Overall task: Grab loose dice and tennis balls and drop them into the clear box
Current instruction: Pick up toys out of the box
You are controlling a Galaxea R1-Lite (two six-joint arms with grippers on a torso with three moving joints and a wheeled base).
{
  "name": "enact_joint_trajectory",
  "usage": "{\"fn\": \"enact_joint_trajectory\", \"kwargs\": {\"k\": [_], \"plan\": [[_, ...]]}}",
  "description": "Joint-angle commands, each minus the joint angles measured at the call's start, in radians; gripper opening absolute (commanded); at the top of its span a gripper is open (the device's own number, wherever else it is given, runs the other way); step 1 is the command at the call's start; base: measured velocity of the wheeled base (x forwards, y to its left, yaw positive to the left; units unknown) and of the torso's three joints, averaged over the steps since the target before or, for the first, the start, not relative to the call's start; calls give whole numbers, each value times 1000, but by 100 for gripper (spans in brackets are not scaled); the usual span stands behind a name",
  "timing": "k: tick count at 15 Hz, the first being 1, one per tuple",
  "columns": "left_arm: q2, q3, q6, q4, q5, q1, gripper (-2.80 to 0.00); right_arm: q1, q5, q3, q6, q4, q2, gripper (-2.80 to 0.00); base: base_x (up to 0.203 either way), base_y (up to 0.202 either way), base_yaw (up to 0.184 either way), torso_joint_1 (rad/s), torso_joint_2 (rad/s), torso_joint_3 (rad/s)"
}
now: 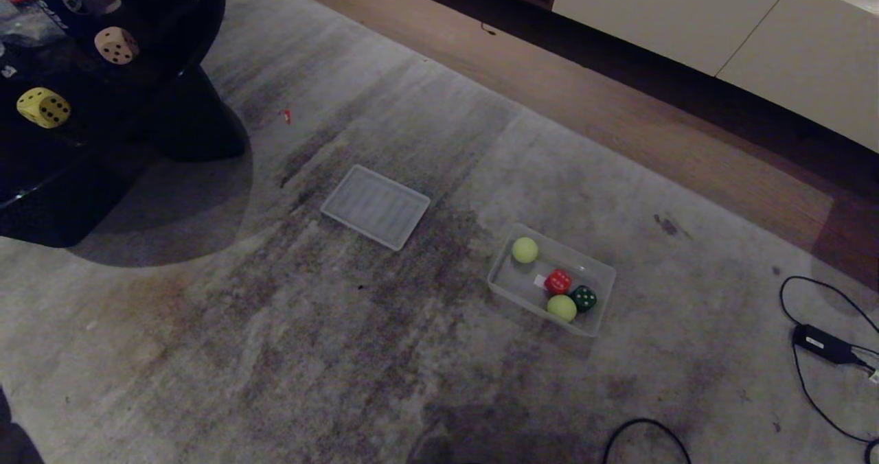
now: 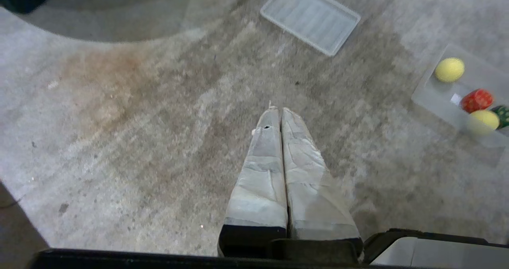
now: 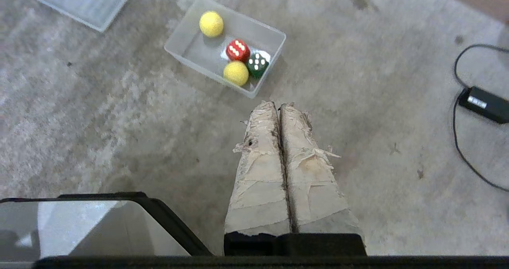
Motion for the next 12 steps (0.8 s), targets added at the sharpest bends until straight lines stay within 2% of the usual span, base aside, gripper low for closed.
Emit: {"fn": "enact_joint_trajectory", "kwargs": {"k": [1,12], "plan": [[2,2,-1,0,1,0,-280,0,0,0,0,0,2,-280,0,0,0,1,6,204],[2,2,-1,0,1,0,-280,0,0,0,2,0,2,-280,0,0,0,2,4,202]]}}
